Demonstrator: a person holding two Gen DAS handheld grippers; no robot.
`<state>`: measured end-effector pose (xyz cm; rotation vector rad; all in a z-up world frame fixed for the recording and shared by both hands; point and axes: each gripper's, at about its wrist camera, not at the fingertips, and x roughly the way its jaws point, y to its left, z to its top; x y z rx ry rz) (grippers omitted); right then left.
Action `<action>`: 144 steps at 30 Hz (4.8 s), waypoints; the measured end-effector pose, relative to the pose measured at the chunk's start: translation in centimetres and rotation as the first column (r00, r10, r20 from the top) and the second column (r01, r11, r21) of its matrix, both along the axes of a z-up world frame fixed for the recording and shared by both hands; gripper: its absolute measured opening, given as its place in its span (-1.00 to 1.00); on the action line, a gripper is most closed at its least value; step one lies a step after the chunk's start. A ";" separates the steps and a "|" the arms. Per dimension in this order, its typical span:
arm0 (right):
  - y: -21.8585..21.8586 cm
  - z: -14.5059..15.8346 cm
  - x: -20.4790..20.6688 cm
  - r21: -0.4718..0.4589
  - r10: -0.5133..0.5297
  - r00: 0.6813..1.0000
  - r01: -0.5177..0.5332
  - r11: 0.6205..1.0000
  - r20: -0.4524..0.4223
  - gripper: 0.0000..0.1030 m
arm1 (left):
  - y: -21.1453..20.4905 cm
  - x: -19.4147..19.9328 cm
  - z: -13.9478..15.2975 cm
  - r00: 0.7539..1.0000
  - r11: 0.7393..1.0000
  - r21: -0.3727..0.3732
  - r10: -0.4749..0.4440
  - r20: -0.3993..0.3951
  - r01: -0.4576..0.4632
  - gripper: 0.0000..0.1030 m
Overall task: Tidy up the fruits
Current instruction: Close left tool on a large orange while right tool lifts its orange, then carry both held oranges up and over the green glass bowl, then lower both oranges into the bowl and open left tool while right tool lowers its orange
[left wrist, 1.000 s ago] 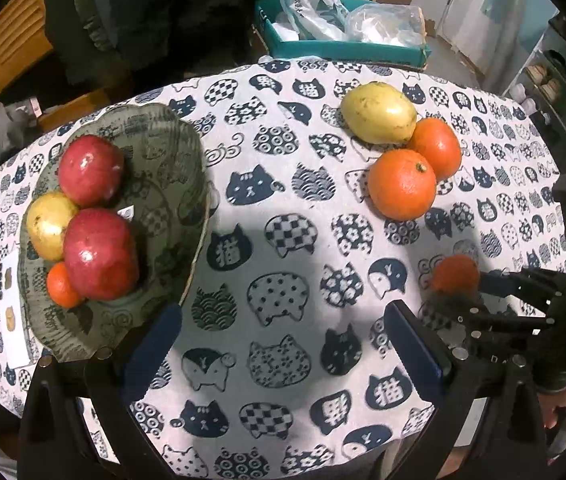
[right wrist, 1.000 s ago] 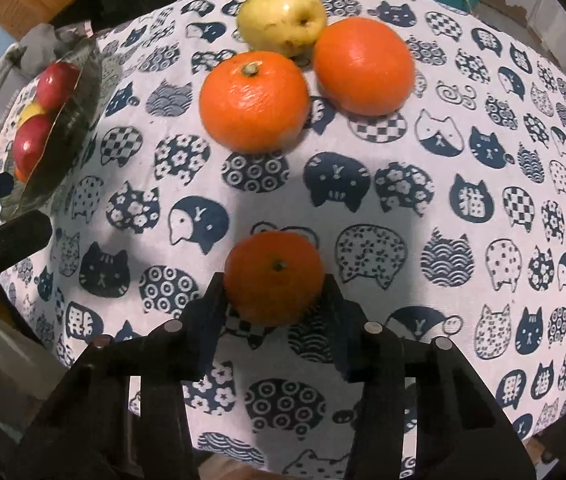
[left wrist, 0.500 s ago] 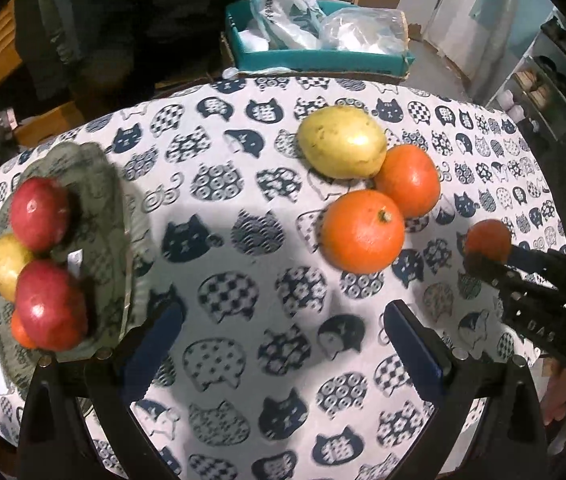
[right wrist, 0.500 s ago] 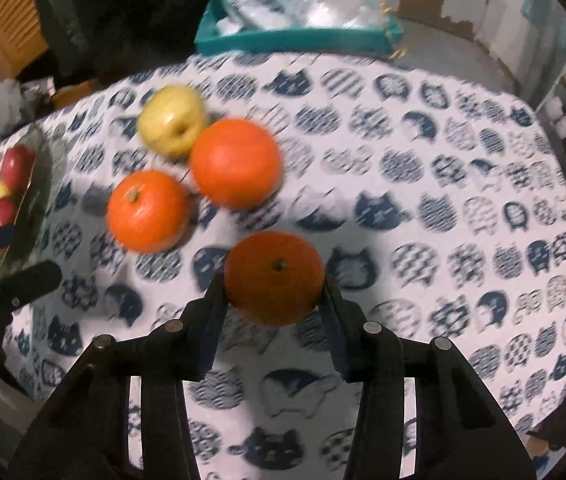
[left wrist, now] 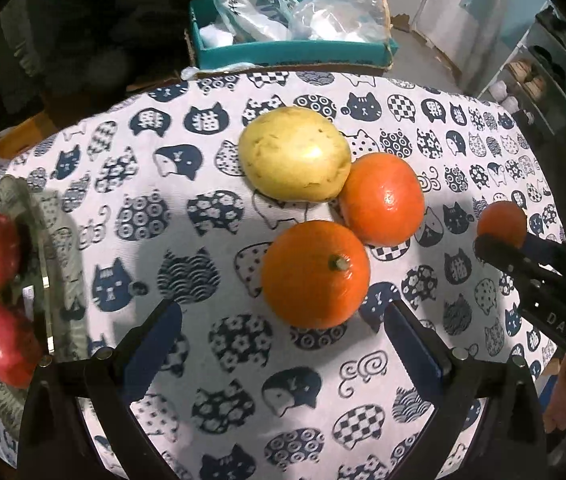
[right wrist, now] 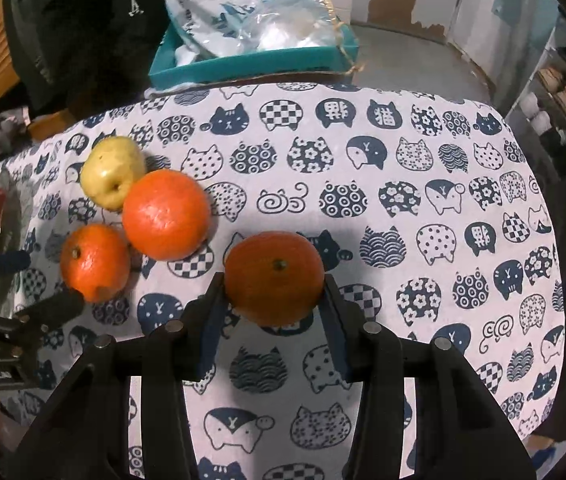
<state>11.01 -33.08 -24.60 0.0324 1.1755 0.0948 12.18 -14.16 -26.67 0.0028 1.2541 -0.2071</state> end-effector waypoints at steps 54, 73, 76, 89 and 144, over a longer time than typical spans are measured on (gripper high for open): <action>1.5 9.0 -1.1 -0.012 0.068 0.975 -0.067 0.998 0.210 -0.14 | 1.7 -2.8 9.7 0.975 0.998 -0.058 0.017 0.222 -0.004 0.23; 4.8 16.8 -4.7 0.012 0.147 0.922 -0.162 0.987 0.358 -0.14 | 5.4 -6.7 16.4 0.929 0.998 -0.064 0.031 0.369 -0.008 0.23; 5.3 17.7 -5.0 0.020 0.156 0.914 -0.176 0.984 0.374 -0.14 | 6.0 -7.1 16.9 0.924 0.998 -0.064 0.038 0.381 -0.014 0.23; 9.3 19.8 -5.1 0.038 0.217 0.888 -0.253 0.967 0.405 -0.14 | 9.7 -8.6 18.4 0.905 0.994 -0.071 0.100 0.413 -0.077 0.23; 31.0 8.0 0.7 0.083 0.463 0.878 -0.474 0.877 0.119 -0.15 | 27.1 -9.6 4.3 0.920 0.923 -0.038 0.384 0.081 -0.382 0.24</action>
